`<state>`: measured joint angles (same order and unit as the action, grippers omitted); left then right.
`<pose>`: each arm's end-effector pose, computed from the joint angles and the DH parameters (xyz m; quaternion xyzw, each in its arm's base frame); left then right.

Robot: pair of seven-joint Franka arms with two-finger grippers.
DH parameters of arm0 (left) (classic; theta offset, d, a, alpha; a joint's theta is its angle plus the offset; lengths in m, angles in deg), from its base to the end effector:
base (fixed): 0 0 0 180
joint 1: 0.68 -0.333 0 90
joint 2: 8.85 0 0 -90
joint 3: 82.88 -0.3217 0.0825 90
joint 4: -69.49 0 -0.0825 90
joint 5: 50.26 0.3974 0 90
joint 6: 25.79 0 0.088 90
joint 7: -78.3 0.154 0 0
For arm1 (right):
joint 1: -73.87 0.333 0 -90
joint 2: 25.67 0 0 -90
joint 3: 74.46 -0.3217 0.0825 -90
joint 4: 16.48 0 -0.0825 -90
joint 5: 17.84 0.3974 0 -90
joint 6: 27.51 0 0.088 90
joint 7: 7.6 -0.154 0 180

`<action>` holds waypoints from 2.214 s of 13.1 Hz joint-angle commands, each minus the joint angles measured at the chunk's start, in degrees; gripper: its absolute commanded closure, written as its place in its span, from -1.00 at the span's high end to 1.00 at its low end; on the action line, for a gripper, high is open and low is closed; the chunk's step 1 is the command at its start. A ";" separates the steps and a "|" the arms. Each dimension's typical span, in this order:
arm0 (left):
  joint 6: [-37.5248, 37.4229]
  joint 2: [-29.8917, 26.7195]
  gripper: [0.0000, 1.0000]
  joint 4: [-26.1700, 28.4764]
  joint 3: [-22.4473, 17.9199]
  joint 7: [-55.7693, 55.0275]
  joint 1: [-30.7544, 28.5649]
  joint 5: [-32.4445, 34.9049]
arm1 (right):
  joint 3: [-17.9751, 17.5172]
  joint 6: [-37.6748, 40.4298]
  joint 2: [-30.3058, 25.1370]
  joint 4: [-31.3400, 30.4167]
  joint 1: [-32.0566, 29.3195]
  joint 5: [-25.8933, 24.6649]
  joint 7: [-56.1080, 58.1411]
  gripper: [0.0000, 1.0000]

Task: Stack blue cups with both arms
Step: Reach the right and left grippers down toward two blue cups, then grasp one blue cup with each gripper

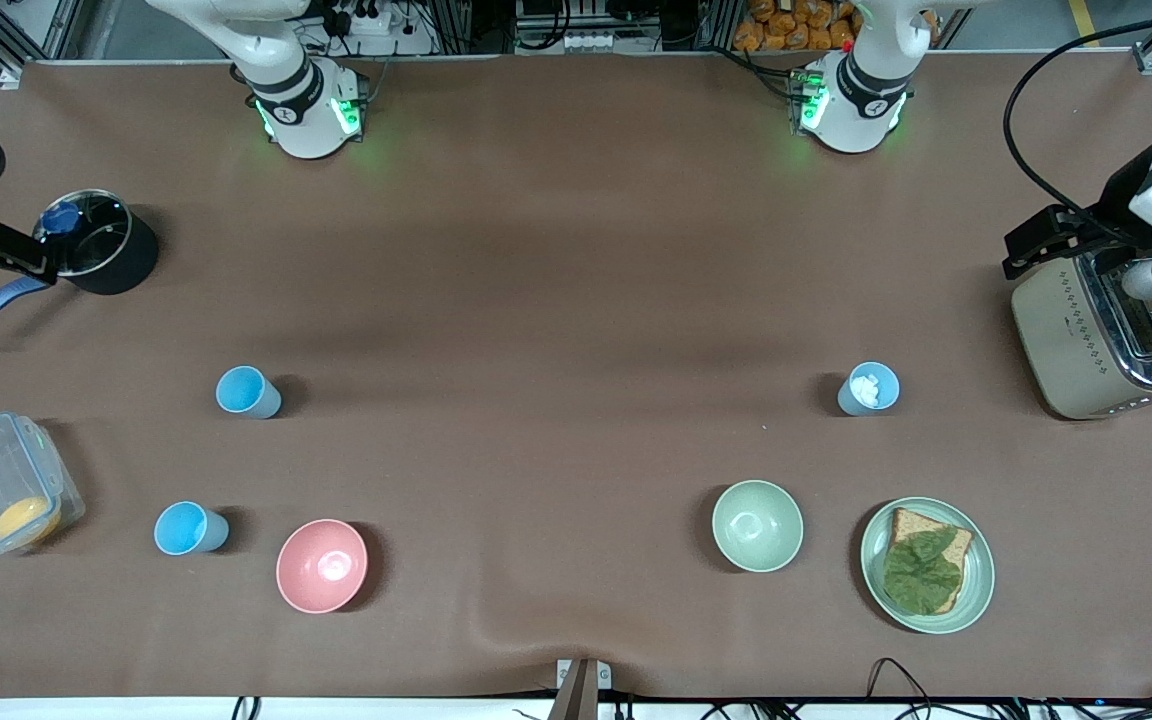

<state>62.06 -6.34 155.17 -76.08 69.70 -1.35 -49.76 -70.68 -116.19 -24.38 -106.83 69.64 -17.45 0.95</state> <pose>0.5751 -0.0590 0.5914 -0.9998 -0.0218 0.0026 0.0021 0.5639 -0.0779 0.5655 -0.9997 -0.0047 0.0252 0.0063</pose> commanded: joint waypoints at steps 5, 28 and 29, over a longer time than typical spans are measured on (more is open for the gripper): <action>1.43 6.70 1.00 -1.39 -1.35 2.18 -0.38 -0.50 | 0.97 2.19 -1.64 -1.50 0.98 0.22 -1.26 1.00; 53.47 21.40 -1.00 32.10 -0.65 1.22 -0.30 -0.85 | 1.49 -26.81 18.04 -19.96 3.17 3.56 -1.26 1.00; 53.21 20.70 -1.00 32.01 0.31 0.43 0.66 -0.85 | 1.41 -27.68 19.18 -19.00 3.35 3.64 -1.26 1.00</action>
<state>115.07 15.33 187.47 -76.61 70.45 -2.28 -49.76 -69.43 -143.33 -7.27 -128.37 72.19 -14.84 0.24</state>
